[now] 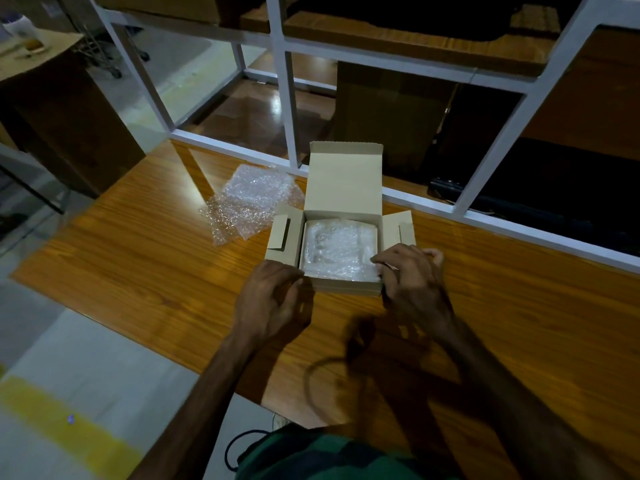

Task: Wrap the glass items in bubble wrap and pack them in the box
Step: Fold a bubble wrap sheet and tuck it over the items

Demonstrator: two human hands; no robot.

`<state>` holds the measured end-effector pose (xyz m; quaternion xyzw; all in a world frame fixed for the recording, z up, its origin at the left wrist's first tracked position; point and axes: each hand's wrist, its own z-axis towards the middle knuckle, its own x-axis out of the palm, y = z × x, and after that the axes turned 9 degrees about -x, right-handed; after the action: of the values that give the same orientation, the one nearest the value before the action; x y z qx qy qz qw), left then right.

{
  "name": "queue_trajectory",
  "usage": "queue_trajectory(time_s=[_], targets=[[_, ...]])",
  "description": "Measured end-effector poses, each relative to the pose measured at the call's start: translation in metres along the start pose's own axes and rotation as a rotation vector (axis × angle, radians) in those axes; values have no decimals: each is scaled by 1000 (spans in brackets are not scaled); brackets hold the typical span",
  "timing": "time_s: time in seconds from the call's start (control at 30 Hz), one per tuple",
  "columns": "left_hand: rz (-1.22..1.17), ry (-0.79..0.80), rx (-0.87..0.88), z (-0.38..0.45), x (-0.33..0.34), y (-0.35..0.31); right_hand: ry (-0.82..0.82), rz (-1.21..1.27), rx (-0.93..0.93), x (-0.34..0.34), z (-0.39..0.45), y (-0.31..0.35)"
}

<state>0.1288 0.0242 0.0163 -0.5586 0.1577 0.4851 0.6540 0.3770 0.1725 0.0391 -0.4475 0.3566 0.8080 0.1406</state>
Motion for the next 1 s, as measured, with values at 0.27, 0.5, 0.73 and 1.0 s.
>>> queue_trajectory(time_s=[0.27,0.5,0.73,1.0], targets=[[-128,-116,-130,-2,-17,17,-17,-37,73,29,-12,33],[-179,-168,-340,25,-48,85,-78,137,72,61,22,67],[158,98,-505,92,-50,142,-164,167,-42,91,59,99],[395,256,-392,127,-9,171,-108,138,-9,90,79,95]])
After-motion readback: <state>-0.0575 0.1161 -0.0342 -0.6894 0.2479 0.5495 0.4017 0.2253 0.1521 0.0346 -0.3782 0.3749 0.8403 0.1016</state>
